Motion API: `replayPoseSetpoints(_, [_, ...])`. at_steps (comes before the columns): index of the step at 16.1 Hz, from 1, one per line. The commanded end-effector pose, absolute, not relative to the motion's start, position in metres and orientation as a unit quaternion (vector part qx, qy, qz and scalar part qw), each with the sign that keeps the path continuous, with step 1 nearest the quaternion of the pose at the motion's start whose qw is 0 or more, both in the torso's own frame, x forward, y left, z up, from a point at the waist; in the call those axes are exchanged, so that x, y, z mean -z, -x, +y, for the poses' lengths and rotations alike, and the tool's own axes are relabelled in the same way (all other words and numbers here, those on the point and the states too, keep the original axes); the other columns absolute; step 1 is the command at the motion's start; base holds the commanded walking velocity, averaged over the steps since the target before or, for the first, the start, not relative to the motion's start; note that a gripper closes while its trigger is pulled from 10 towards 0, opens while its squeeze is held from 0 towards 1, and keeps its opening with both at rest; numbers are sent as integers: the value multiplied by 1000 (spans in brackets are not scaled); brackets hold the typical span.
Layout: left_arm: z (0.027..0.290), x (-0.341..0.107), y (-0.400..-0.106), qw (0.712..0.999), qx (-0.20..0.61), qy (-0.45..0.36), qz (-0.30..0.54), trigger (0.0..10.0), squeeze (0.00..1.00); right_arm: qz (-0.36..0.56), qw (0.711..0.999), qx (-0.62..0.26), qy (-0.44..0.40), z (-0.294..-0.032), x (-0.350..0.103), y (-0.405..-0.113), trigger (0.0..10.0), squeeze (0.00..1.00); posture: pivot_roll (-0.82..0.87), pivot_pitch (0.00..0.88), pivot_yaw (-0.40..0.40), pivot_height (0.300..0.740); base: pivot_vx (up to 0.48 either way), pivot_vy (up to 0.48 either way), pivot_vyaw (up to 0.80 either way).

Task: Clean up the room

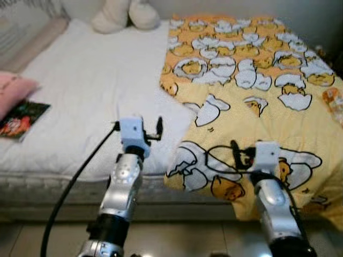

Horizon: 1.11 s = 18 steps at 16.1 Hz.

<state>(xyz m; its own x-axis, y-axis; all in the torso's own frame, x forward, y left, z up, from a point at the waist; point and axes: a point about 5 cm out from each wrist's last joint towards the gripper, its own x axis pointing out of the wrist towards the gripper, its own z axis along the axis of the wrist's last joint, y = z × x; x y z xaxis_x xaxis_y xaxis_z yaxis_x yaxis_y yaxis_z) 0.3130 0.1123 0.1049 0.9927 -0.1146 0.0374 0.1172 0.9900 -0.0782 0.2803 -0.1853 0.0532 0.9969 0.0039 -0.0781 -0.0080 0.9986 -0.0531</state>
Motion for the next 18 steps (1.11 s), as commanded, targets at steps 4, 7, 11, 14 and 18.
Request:
replayPoseSetpoints(4, [114,-111,-313,997,63,26,-36,10000,0,36,999,-7,31,-184,-55,-282,10000,0,-161,0,67,740,62,-102,0])
replayPoseSetpoints(7, [114,-109,-313,997,63,29,-32,10000,0,35,999,-6,30,-183,-55,-282,10000,0,-166,0,66,740,253,-404,0])
replayPoseSetpoints(11, [116,-97,-322,998,65,17,20,10000,0,47,998,3,42,-185,-50,-278,10000,0,-174,0,72,740,86,-83,-550])
replayPoseSetpoints(14, [121,-96,-327,997,61,20,30,10000,0,47,998,2,39,-186,-49,-276,10000,0,-180,0,72,740,0,0,-702])
replayPoseSetpoints(18, [129,-99,-332,998,48,29,25,10000,0,44,998,3,47,-187,-50,-275,10000,0,-190,0,73,740,0,480,-702])
